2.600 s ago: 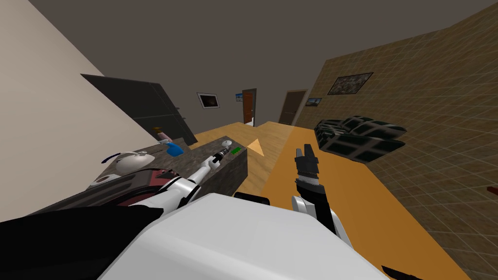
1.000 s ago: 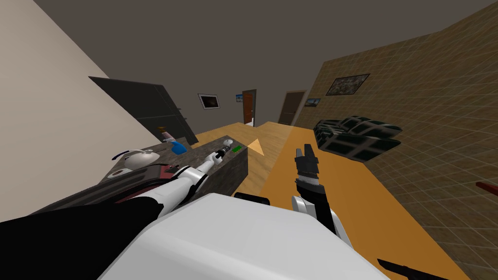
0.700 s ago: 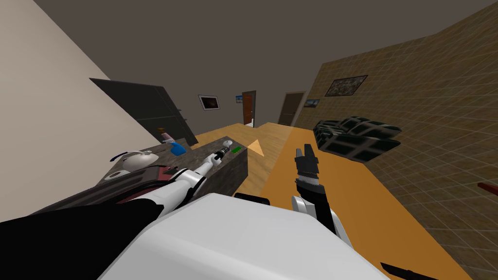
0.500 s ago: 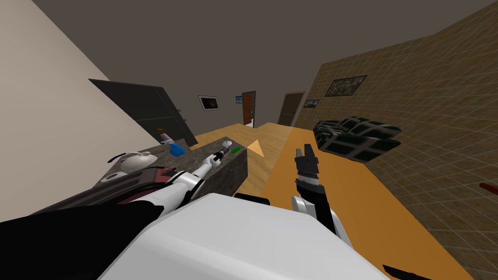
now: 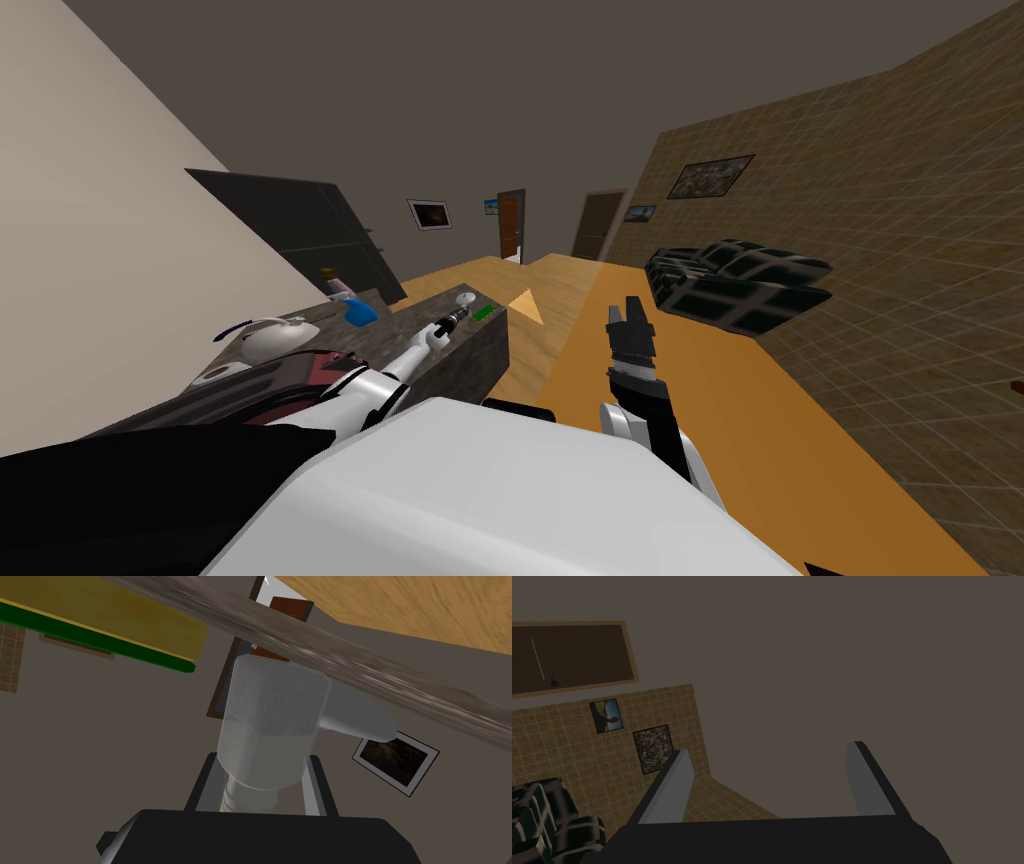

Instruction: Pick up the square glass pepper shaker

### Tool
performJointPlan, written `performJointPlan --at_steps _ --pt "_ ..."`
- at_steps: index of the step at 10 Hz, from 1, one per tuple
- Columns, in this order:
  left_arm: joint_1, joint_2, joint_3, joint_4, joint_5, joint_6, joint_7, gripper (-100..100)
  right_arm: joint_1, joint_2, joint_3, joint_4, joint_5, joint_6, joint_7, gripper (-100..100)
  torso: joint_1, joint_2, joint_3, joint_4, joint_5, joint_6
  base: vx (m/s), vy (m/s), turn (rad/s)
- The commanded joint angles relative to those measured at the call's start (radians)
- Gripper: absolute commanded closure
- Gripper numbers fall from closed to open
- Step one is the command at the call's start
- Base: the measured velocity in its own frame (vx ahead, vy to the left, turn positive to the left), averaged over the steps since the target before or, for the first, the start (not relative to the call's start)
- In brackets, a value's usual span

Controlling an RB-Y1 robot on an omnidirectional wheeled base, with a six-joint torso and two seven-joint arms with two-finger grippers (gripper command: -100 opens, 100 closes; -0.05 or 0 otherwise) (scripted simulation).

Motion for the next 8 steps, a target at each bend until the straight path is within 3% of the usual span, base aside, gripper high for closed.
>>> performJointPlan --at_steps 1,3,4,8 --pt "0.014 -0.003 0.003 -0.033 -0.001 -0.005 -0.004 100 0.000 0.000 0.000 0.000 0.000 0.000 0.000 0 0.000 0.000 0.000 0.000 0.000 0.000 0.008 0.000 0.008" --pt "0.094 0.010 0.012 -0.113 -0.003 0.019 0.004 100 0.000 0.000 0.000 0.000 0.000 0.000 0.000 0 -0.001 -0.001 0.000 0.000 0.000 0.000 0.064 -0.008 -0.005" --pt "0.098 0.010 0.012 -0.139 -0.003 0.019 0.004 100 0.000 0.000 0.000 0.000 0.000 0.000 0.000 0 0.000 -0.002 -0.002 -0.002 0.000 0.000 0.033 0.000 0.013" --pt "0.220 0.036 0.030 -0.273 -0.007 0.067 0.019 100 0.000 0.000 0.000 0.000 0.000 0.000 0.000 0 0.000 -0.002 -0.002 -0.003 0.000 0.001 0.059 -0.001 -0.001"
